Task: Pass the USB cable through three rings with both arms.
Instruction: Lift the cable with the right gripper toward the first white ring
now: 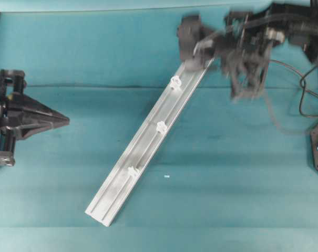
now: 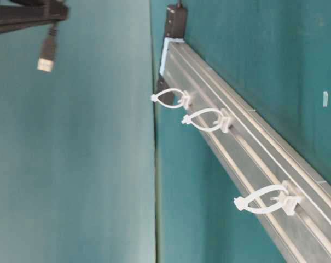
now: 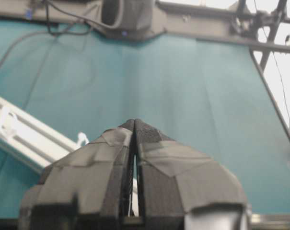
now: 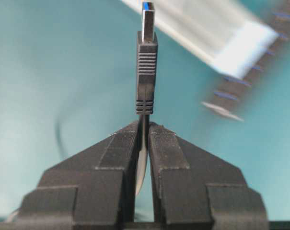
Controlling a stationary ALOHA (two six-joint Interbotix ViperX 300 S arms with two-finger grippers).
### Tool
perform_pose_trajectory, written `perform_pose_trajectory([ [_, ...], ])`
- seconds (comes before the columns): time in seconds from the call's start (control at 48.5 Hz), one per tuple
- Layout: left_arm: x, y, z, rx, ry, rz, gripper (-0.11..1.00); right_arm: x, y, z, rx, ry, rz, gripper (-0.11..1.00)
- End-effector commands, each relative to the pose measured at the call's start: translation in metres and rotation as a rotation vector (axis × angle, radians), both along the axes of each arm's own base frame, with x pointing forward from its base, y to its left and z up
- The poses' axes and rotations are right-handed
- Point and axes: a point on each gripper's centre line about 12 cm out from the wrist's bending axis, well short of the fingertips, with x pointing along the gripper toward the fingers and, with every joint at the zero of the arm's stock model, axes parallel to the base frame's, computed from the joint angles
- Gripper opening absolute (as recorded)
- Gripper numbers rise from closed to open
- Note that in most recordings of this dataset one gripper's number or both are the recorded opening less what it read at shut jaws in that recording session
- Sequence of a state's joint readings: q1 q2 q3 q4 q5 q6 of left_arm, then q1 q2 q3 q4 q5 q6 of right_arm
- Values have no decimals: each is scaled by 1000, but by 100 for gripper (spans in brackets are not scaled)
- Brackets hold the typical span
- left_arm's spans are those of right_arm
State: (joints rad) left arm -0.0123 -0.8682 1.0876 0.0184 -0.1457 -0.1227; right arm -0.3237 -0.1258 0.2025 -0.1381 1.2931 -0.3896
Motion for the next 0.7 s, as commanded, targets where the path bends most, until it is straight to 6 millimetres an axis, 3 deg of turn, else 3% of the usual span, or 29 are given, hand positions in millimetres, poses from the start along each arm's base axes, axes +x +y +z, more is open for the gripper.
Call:
perform_pose_trajectory([
  [0.0,1,1,15,-1,-43,3,1,-3,-20,14,-52,0,19,10],
  [0.35,3,2,34,-2,-83,9,3,-3,-82,15,-127,8,128,10],
  [0.68,6,2,58,-52,-134,10,3,7,-110,-42,-145,63,285,10],
])
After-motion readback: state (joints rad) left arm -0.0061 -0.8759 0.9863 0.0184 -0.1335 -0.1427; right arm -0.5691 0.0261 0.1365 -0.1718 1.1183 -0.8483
